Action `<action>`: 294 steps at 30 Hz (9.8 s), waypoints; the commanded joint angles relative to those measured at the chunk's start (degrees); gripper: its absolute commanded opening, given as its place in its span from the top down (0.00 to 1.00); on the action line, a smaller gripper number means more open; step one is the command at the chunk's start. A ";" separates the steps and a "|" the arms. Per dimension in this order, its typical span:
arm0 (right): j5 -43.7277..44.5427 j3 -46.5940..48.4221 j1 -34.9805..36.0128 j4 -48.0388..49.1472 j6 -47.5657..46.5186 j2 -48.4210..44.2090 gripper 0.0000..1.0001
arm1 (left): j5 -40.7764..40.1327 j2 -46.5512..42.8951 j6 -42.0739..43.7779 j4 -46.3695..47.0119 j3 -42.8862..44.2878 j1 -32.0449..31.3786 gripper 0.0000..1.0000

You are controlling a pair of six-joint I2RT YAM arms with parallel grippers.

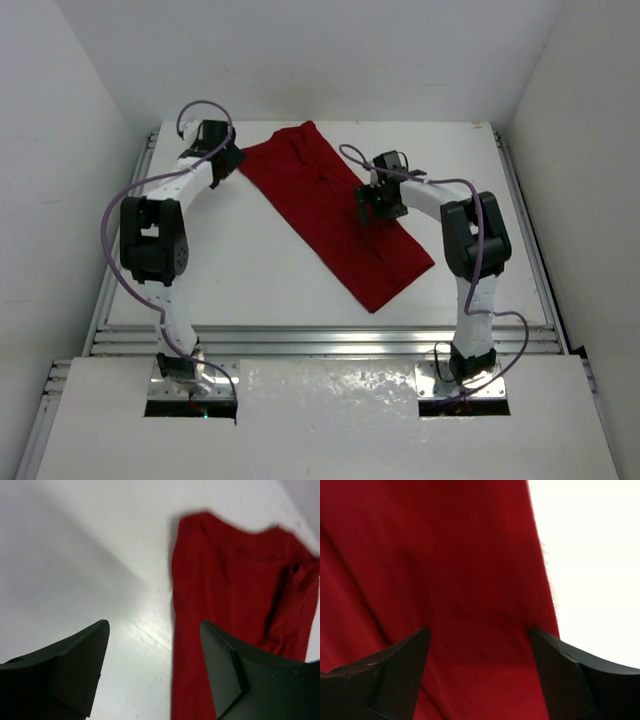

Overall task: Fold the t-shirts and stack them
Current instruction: Rotate the tshirt 90 degrees, then grab the bottom of the folded rectangular tshirt with both arms, then fold the folded rectangular tshirt in 1/3 of the way, then grab one side of the 2/3 rectangular tshirt with both arms

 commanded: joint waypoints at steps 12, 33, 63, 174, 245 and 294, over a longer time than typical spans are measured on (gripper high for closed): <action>-4.46 -23.71 1.53 10.00 22.88 -13.97 0.13 | 8.71 34.46 5.74 -11.86 32.48 -3.98 0.53; -5.17 -43.59 14.46 33.06 50.78 -24.78 0.01 | 30.53 44.45 6.98 16.98 49.33 -9.96 0.48; -4.70 -38.55 11.11 12.47 27.02 -34.90 0.21 | 6.07 -48.36 -8.65 -0.78 -55.15 -19.36 0.15; -18.69 6.94 -7.60 5.88 27.65 2.45 1.00 | 22.61 5.93 5.68 8.27 0.45 -11.72 1.00; -32.11 21.00 -8.31 19.59 27.57 18.45 1.00 | 26.48 16.58 8.75 10.90 6.09 -13.39 1.00; -23.43 -33.83 -6.38 20.49 24.66 -13.99 1.00 | 17.60 -11.56 -0.91 31.20 -46.56 -15.40 1.00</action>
